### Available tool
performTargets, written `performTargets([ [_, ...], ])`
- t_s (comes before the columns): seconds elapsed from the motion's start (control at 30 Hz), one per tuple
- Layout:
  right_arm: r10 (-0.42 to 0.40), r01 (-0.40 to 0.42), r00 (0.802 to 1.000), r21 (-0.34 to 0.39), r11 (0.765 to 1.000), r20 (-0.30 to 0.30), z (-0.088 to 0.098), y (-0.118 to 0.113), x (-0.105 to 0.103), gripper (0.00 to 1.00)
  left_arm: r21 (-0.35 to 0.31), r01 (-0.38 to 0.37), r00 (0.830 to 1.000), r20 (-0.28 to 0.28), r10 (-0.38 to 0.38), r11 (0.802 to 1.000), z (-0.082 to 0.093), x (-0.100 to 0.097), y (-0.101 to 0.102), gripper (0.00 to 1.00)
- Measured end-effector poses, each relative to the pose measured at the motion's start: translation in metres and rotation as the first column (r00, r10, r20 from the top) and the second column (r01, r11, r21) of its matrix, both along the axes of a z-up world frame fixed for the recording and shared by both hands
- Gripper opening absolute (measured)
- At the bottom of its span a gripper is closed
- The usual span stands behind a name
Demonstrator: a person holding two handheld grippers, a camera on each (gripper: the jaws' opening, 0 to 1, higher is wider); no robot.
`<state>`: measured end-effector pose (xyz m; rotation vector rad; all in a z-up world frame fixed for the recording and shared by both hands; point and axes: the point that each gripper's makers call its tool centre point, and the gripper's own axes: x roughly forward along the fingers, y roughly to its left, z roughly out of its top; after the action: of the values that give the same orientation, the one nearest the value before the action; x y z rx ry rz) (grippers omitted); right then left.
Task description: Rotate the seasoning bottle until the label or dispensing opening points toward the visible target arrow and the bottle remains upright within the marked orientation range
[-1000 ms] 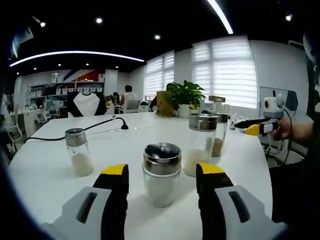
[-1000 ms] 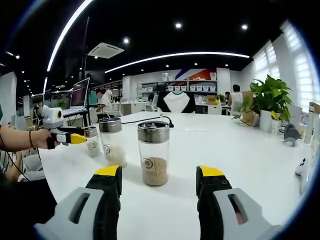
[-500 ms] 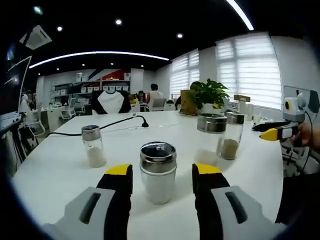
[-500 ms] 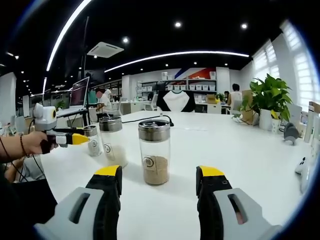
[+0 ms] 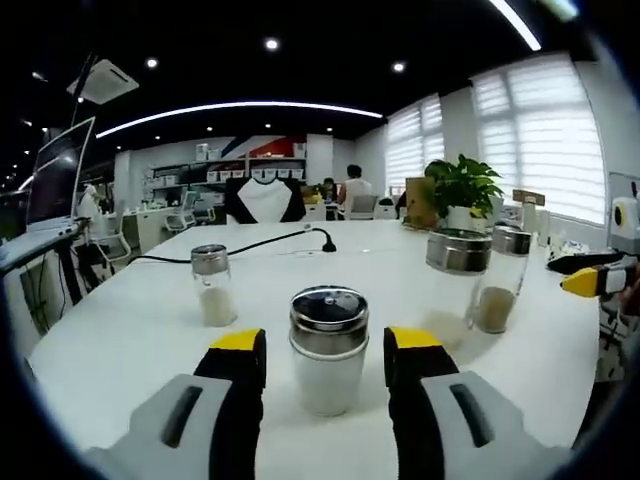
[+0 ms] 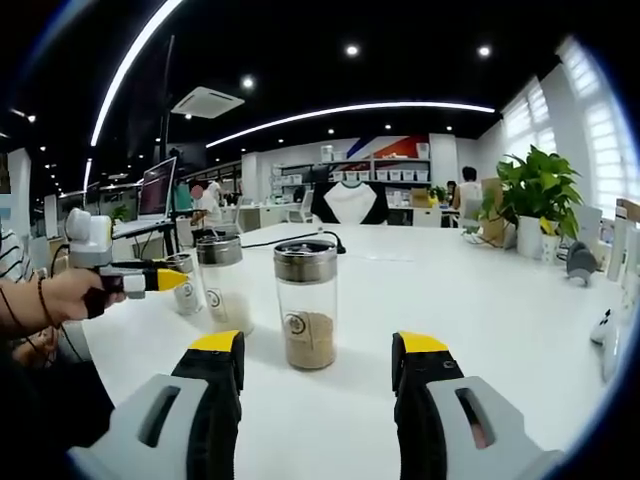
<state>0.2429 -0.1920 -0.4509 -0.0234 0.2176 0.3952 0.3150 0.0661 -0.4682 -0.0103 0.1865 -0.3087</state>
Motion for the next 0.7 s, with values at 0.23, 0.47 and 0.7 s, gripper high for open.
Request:
performTargets([
  [0.23, -0.001, 0.001, 1.0, 0.004, 1.0, 0.001, 0.0, 0.0, 0.001, 0.6, 0.028, -0.045, 0.999, -0.005, 0.045, 0.999, -0.007, 0.005, 0.003, 0.48],
  [0.47, -0.006, 0.006, 1.0, 0.005, 1.0, -0.002, -0.002, -0.002, 0.0, 0.6, 0.017, -0.02, 1.0, -0.008, 0.02, 1.0, -0.01, 0.005, -0.002, 0.42],
  [0.7, -0.01, 0.01, 1.0, 0.008, 1.0, -0.004, -0.001, -0.003, 0.0, 0.59, 0.036, 0.006, 1.0, -0.004, -0.006, 0.999, -0.017, 0.007, -0.005, 0.34],
])
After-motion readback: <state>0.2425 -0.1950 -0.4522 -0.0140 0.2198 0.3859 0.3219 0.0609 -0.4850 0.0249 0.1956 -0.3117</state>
